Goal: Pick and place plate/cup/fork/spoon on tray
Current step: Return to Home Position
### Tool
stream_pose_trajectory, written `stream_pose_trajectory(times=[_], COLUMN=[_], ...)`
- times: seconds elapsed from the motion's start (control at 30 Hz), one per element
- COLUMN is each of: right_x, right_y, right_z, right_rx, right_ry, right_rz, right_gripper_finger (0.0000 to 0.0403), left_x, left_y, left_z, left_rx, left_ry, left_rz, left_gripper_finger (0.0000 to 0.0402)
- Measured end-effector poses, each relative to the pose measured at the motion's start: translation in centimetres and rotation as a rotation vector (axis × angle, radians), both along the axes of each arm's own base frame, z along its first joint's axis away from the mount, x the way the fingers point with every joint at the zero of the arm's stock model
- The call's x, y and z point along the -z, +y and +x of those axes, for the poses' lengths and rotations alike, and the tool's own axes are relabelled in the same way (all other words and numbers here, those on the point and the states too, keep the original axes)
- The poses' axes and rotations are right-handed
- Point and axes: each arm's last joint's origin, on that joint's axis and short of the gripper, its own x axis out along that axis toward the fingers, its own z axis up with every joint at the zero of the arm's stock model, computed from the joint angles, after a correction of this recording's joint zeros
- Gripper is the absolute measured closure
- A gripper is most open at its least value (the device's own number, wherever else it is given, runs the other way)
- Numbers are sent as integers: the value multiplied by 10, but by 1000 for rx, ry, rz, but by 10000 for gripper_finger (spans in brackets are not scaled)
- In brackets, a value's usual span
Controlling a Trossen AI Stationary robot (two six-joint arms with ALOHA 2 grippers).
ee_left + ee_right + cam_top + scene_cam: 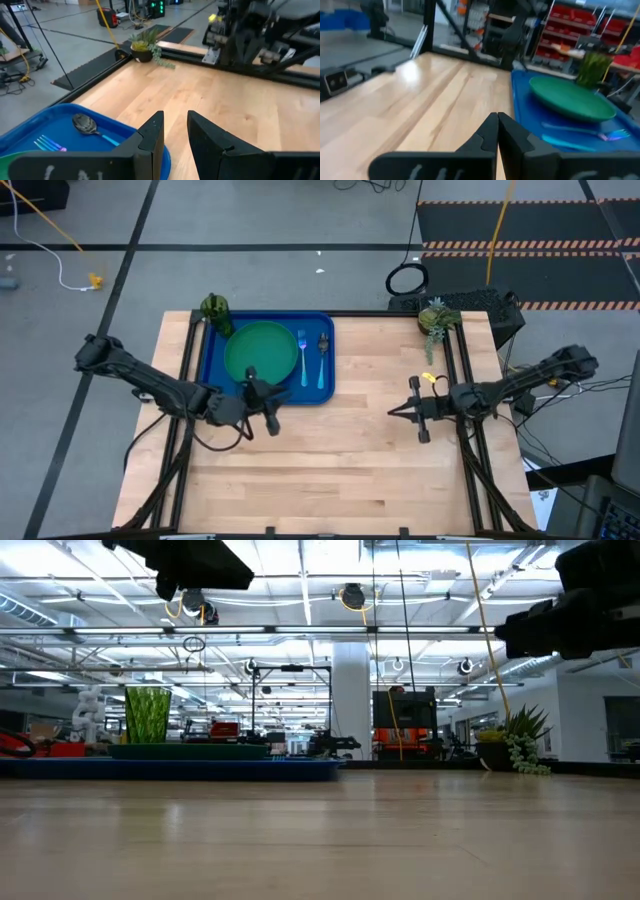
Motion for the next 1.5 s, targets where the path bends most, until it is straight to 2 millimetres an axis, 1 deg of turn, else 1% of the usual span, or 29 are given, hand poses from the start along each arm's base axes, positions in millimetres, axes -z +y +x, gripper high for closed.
stream_pose_trajectory(times=[0.2, 0.3, 0.57, 0.7, 0.83, 1.03, 1.23, 1.4, 1.5], right_x=[-4, -5, -8, -13, -13, -14, -15, -12, -14], right_y=[-2, -2, -4, -6, -11, -19, -29, -33, -34], right_z=[-4, -6, -14, -18, -22, -26, -29, -31, -33], right_rx=[2, 2, 0, 7, 30, -62, -2, 43, 52], right_ry=[-34, -42, -66, -111, -117, -134, -140, -110, -130], right_rz=[3, -12, -45, -68, -80, -73, -66, -63, 6], right_gripper_finger=[403, 403, 403, 403, 403, 403, 403, 403, 403], left_x=[16, 21, 19, 20, 20, 20, 21, 34, 44], left_y=[0, 1, 8, 11, 12, 12, 12, 14, 15], left_z=[11, 14, 15, 16, 17, 17, 16, 11, 7], left_rx=[-14, -20, -37, -40, -31, -30, -29, -40, -51], left_ry=[63, 84, 95, 101, 101, 100, 107, 126, 110], left_rz=[31, 44, 73, 70, 64, 64, 66, 58, 39], left_gripper_finger=[314, 314, 314, 314, 314, 314, 314, 314, 314])
